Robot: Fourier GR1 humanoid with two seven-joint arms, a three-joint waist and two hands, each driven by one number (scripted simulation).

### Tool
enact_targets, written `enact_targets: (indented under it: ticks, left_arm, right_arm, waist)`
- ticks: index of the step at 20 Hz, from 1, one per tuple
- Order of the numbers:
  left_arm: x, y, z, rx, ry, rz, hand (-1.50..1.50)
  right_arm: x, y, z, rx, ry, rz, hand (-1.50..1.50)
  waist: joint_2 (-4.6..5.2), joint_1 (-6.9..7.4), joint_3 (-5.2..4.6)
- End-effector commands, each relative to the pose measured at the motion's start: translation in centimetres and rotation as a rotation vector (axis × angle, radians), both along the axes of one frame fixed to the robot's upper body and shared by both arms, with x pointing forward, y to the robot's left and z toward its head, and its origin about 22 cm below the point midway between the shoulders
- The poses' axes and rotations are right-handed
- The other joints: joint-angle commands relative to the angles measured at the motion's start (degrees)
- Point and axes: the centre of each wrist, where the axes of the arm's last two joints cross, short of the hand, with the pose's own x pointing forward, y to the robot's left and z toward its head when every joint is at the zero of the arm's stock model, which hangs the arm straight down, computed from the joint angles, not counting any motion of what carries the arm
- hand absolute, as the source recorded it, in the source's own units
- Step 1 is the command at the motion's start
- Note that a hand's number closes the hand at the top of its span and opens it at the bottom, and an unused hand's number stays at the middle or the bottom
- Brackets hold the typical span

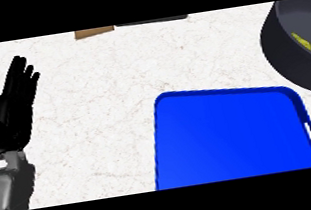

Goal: Pick the pear from the tray and place it in the pot

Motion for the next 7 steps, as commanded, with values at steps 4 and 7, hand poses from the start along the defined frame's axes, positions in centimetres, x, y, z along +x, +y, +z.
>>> enact_targets:
  ticks: [4, 7]
  left_arm:
    - [-0.6, -0.6, 0.2, -0.002, 0.008, -0.014, 0.0]
    - [0.6, 0.6, 0.4, -0.01, -0.002, 0.003, 0.0]
  right_arm:
    - [-2.3, -1.9, 1.2, 0.002, -0.004, 0.046, -1.5]
    - [-2.6, -1.7, -0.1, -0.005, -0.009, 0.054, -1.5]
  waist:
    - [-0.28, 0.61, 0.09]
    - [0.33, -0.16, 0.16]
